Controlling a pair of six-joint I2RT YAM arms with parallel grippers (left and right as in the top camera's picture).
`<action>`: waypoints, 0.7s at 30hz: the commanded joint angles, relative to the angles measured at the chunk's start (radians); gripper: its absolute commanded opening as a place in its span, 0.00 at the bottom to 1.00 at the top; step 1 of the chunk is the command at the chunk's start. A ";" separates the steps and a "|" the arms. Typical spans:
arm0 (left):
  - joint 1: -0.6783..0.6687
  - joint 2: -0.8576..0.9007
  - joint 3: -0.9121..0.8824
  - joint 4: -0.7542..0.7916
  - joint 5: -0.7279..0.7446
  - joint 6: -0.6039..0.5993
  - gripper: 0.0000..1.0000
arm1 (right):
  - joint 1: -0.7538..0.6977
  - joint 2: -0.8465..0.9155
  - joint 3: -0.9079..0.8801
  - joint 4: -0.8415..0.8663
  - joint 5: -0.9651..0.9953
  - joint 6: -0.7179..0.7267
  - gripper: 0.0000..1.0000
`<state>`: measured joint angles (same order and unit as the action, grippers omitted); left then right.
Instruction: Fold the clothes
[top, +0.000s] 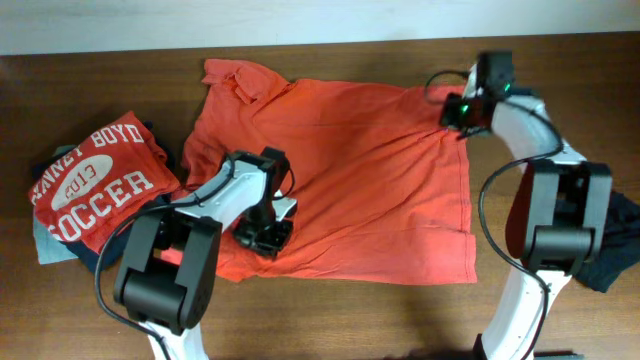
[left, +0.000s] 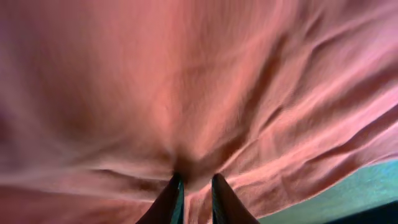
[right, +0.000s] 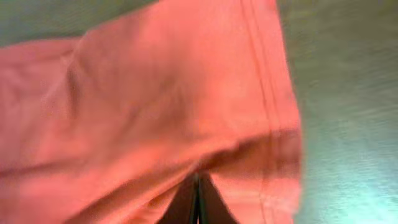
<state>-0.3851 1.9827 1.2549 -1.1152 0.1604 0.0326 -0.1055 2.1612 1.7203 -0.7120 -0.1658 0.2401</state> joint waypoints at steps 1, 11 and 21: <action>-0.001 0.009 0.142 -0.025 -0.018 -0.007 0.17 | -0.028 -0.010 0.174 -0.150 -0.057 -0.023 0.04; 0.002 0.009 0.623 -0.316 -0.340 -0.006 0.18 | -0.014 -0.132 0.347 -0.536 -0.092 -0.113 0.04; 0.060 -0.068 0.772 -0.427 -0.393 -0.023 0.09 | 0.140 -0.325 0.346 -0.697 0.070 -0.126 0.04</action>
<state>-0.3462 1.9850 2.0033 -1.5311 -0.1982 0.0284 -0.0208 1.9213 2.0464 -1.3964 -0.1780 0.1265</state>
